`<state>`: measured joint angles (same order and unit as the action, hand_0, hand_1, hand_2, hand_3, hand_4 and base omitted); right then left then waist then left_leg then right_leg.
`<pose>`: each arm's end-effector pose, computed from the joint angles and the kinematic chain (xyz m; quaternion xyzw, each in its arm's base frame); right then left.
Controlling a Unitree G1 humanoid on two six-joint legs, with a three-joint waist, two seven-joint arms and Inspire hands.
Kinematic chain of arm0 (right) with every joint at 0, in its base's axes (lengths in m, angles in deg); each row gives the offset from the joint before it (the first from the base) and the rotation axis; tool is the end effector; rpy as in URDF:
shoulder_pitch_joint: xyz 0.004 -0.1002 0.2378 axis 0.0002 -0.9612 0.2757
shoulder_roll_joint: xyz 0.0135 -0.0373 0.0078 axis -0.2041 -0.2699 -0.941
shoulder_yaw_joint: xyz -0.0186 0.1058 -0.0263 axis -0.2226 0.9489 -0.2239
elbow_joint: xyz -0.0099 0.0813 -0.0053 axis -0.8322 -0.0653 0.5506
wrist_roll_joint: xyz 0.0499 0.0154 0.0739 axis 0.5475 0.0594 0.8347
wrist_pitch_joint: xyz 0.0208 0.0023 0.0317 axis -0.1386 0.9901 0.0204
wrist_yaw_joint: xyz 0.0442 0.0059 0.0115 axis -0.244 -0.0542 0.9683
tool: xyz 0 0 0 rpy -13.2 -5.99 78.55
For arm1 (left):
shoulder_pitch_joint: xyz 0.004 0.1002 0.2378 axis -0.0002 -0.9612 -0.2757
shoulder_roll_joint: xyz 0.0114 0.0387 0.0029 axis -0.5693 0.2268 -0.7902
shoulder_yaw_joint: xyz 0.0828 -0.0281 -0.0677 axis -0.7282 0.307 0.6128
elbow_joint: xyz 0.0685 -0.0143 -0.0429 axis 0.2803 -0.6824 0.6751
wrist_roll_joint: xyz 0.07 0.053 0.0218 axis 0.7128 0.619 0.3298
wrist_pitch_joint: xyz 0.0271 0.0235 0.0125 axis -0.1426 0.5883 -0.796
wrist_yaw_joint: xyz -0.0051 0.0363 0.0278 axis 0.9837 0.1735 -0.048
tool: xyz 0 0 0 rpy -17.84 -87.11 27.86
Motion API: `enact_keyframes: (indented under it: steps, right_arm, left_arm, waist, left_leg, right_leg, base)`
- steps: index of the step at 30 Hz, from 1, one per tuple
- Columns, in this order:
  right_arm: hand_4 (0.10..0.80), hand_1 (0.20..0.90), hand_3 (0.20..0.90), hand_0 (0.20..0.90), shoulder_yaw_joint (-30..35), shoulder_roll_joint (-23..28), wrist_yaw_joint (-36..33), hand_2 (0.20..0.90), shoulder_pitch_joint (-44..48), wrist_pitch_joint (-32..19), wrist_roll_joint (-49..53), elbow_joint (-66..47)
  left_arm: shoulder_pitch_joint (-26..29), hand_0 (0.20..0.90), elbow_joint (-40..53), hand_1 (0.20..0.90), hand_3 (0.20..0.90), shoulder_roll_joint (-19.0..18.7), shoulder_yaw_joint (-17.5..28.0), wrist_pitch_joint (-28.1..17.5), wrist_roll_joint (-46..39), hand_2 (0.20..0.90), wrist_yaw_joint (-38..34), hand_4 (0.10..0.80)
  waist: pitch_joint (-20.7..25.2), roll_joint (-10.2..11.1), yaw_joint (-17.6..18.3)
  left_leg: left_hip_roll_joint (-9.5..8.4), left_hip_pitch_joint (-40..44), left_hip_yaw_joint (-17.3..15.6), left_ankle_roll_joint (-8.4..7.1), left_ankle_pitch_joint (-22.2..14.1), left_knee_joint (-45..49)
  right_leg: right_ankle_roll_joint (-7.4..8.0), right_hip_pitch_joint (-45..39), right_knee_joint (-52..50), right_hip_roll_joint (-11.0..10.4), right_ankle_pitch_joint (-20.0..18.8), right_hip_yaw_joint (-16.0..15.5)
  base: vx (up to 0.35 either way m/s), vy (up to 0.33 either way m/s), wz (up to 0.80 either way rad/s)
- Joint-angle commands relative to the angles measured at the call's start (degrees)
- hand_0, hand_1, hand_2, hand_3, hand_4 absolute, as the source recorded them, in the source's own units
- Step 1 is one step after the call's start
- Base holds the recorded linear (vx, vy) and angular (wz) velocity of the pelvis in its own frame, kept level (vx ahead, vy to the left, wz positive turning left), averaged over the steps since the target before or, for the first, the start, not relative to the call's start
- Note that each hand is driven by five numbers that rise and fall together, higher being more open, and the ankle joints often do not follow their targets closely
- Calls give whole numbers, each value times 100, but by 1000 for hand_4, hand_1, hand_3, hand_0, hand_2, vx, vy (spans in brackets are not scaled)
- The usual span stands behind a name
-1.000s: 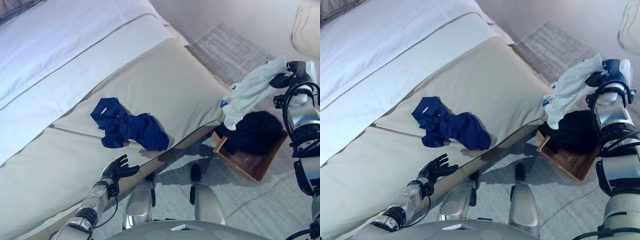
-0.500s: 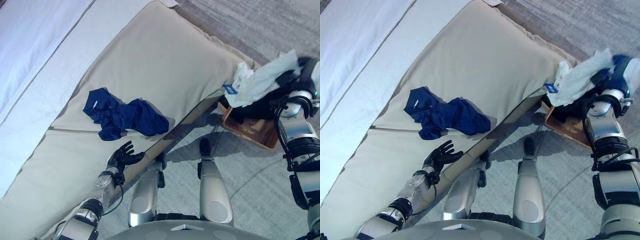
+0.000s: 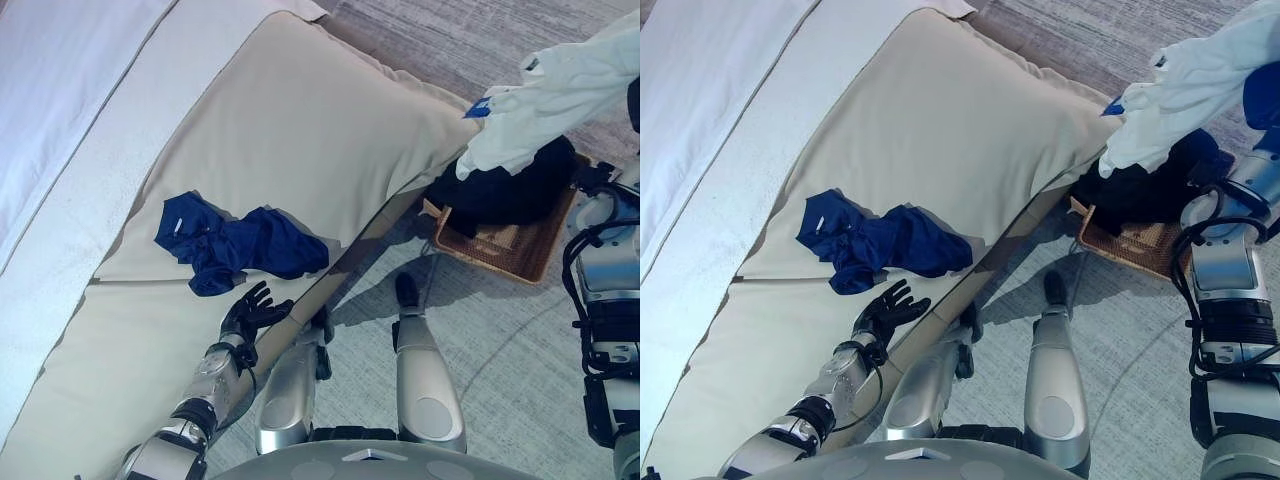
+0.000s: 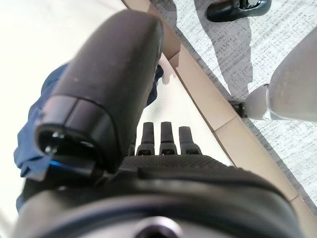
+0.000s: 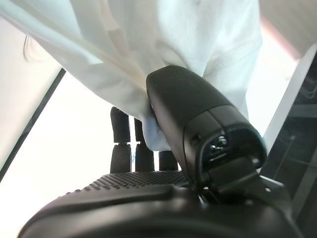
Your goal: Pick up the clothes from the bed and place them into the basket
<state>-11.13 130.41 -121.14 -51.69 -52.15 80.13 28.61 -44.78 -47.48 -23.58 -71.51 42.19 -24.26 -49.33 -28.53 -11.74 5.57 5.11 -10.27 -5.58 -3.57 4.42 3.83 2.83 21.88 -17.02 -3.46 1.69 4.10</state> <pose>0.2590 -0.2974 0.1858 -0.2596 -0.3599 -0.4760 0.7593 0.1766 0.1891 -0.0699 -0.1285 0.2984 0.0457 0.9446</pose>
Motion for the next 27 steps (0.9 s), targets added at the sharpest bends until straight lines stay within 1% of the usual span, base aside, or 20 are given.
enact_keyframes:
  steps: [1, 2, 5, 9, 11, 13, 14, 15, 16, 18, 19, 20, 21, 22, 23, 24, 27]
  right_arm:
    - [100, 300, 200, 300, 96, -127, -257, 300, -88, -434, -31, -624]
    - [100, 300, 200, 300, 84, -192, -170, 300, -154, -330, 24, -529]
    - [100, 300, 200, 300, 4, -234, -97, 300, -204, -265, 151, -225]
    - [100, 300, 200, 300, -71, -260, 67, 300, -162, -298, 611, 356]
    - [100, 300, 200, 300, -166, -304, 170, 300, -118, -201, 557, 616]
    - [100, 300, 200, 300, -407, -288, 542, 300, 34, 215, 554, 1000]
    - [100, 300, 200, 300, -550, -264, 778, 300, 113, 283, 858, 1224]
    - [100, 300, 200, 300, -678, -288, 962, 300, 199, 456, 929, 1489]
    - [100, 300, 200, 300, -763, -290, 1049, 300, 262, 546, 878, 1678]
    - [100, 300, 200, 300, -976, -219, 1222, 300, 440, 567, 1043, 2150]
    - [100, 300, 200, 300, -1274, -143, 1416, 300, 776, 774, 1185, 2817]
    - [100, 300, 200, 300, -1319, -124, 1427, 300, 885, 708, 1210, 3037]
    - [100, 300, 200, 300, -1388, -89, 1568, 300, 1100, 755, 1308, 3401]
    - [509, 651, 609, 651, -1528, -55, 1811, 651, 1601, 930, 1569, 4265]
    - [800, 900, 900, 900, -1592, -76, 2022, 900, 1837, 895, 1872, 4696]
    - [800, 900, 900, 900, -1679, -80, 2037, 900, 2077, 1097, 1929, 4981]
    - [800, 900, 900, 900, -1883, -28, 1935, 900, 2431, 1128, 1706, 5497]
  left_arm:
    - [-370, 900, -143, 900, 900, -306, 238, -215, -59, 900, -121, 800]
    - [-330, 900, -146, 900, 900, -308, 239, -191, -42, 900, -140, 800]
    - [-279, 900, -179, 900, 900, -325, 219, -200, -47, 900, -146, 800]
    - [-214, 900, -185, 900, 900, -352, 166, -240, -121, 900, -148, 800]
    - [-159, 900, -175, 900, 900, -369, 139, -231, -141, 900, -163, 800]
    - [-46, 900, -179, 900, 900, -419, 114, -200, -176, 900, -176, 800]
    - [-21, 900, -158, 900, 900, -431, 109, -182, -184, 900, -190, 800]
    - [11, 900, -149, 900, 900, -451, 100, -170, -183, 900, -196, 800]
    - [32, 900, -153, 900, 900, -465, 98, -170, -186, 900, -188, 800]
    - [93, 900, -144, 900, 900, -509, 65, -174, -206, 900, -183, 800]
    - [206, 900, -134, 900, 900, -557, -20, -215, -239, 900, -159, 800]
    - [239, 900, -128, 900, 900, -572, -44, -229, -249, 900, -141, 800]
    - [303, 900, -119, 900, 900, -594, -84, -248, -260, 900, -104, 800]
    - [423, 900, -106, 900, 900, -612, -172, -273, -203, 900, -18, 800]
    - [486, 900, -58, 900, 900, -611, -250, -263, -112, 900, -59, 800]
    - [541, 900, -8, 900, 900, -630, -352, -251, -104, 900, -126, 800]
    - [589, 900, 36, 900, 900, -673, -439, -293, -306, 900, -75, 800]
  waist:
    - [687, 754, 73]
    - [683, 777, 76]
    - [665, 797, 77]
    - [583, 762, 53]
    - [523, 735, 29]
    - [420, 691, -9]
    - [381, 668, -30]
    - [340, 645, -56]
    - [316, 632, -68]
    - [248, 596, -105]
    - [136, 531, -189]
    - [102, 508, -212]
    - [44, 468, -253]
    - [-63, 371, -372]
    - [-123, 314, -448]
    - [-126, 264, -539]
    - [-126, 151, -673]
  left_leg:
    - [-116, -240, 336, -70, -315, 684]
    - [-106, -250, 324, -71, -331, 682]
    - [-97, -262, 308, -67, -354, 632]
    - [-80, -309, 308, -74, -326, 559]
    - [-92, -363, 318, -70, -307, 549]
    - [-115, -461, 340, -73, -273, 548]
    - [-129, -504, 349, -65, -257, 550]
    - [-143, -555, 353, -62, -248, 564]
    - [-150, -598, 358, -65, -243, 583]
    - [-166, -686, 373, -55, -214, 600]
    - [-210, -862, 420, -50, -173, 662]
    - [-221, -910, 431, -45, -167, 677]
    - [-244, -998, 451, -35, -161, 711]
    - [-297, -1170, 492, -1, -141, 758]
    - [-325, -1244, 515, 27, -118, 748]
    - [-369, -1372, 551, 54, -96, 739]
    - [-459, -1602, 626, 93, -50, 736]
  right_leg:
    - [-211, -769, 712, 22, -9, -447]
    - [-203, -762, 718, 19, -21, -455]
    - [-192, -727, 730, 8, -49, -466]
    - [-190, -638, 707, -7, -63, -512]
    - [-192, -565, 673, -26, -77, -549]
    - [-181, -430, 596, -58, -87, -613]
    - [-190, -369, 556, -65, -84, -639]
    - [-192, -297, 500, -80, -76, -671]
    - [-191, -248, 460, -90, -68, -691]
    - [-200, -142, 388, -104, -65, -724]
    - [-203, 47, 254, -134, -58, -779]
    - [-202, 104, 207, -145, -53, -795]
    - [-197, 207, 117, -168, -40, -821]
    - [-192, 419, -52, -208, -17, -857]
    - [-187, 508, -138, -232, 0, -892]
    - [-188, 643, -206, -247, 8, -919]
    - [-186, 875, -314, -277, 13, -980]
  base:
    - [0, 0, 0]
    - [0, 0, 0]
    - [0, 0, 0]
    - [-24, 7, -1]
    - [-46, -3, 0]
    - [-64, -9, -2]
    - [-51, -9, -2]
    - [-42, -9, 0]
    - [-39, -16, -1]
    - [-53, -36, -1]
    - [-70, -54, 0]
    - [-81, -64, 2]
    - [-107, -71, 2]
    - [-122, -95, 4]
    - [-113, -114, 8]
    - [-55, -86, 11]
    - [-31, -45, 15]
